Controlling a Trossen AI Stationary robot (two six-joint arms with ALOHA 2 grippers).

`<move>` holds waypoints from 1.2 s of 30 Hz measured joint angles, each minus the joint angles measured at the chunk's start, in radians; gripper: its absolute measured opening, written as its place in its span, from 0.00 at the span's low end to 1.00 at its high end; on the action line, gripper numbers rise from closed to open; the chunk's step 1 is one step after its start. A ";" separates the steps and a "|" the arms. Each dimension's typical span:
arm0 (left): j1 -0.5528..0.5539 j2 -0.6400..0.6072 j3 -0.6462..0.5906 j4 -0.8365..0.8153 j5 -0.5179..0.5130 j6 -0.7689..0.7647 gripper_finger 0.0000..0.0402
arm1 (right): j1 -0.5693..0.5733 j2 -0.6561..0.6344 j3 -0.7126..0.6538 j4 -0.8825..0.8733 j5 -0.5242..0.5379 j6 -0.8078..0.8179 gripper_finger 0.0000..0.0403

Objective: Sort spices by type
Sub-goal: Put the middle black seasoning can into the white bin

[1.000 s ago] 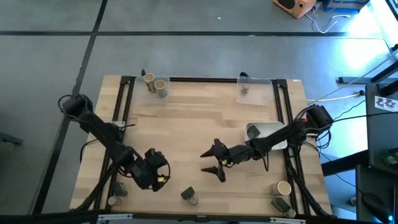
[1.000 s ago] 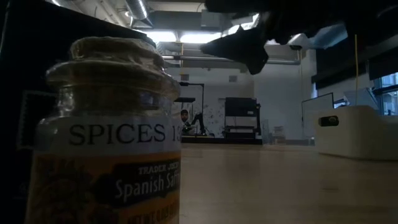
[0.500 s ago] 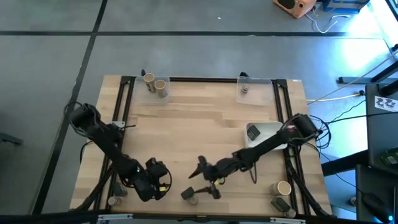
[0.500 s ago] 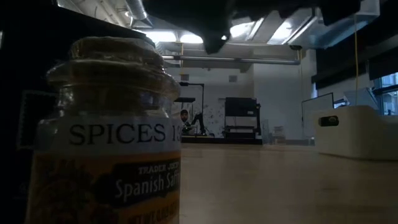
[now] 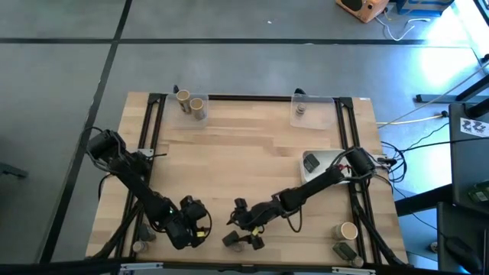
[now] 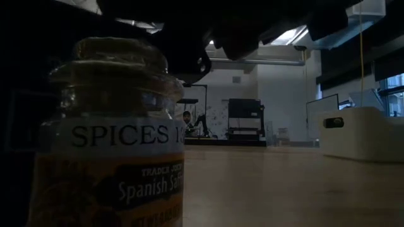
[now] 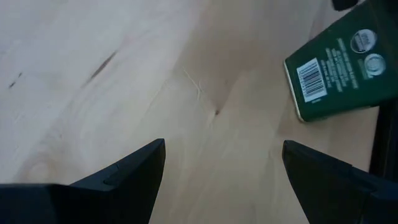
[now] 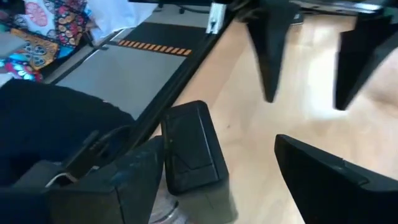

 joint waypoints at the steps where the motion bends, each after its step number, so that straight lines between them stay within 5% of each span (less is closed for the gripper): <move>1: 0.000 0.000 0.000 -0.001 0.000 0.000 0.76 | 0.000 0.007 0.000 0.005 -0.012 0.000 0.75; 22: 0.000 0.000 0.000 0.007 -0.006 0.012 0.76 | -0.001 0.019 0.010 -0.011 0.129 -0.002 0.75; 36: 0.057 -0.001 0.000 0.317 -0.021 0.558 0.76 | 0.015 0.001 0.120 -0.405 0.094 0.033 0.75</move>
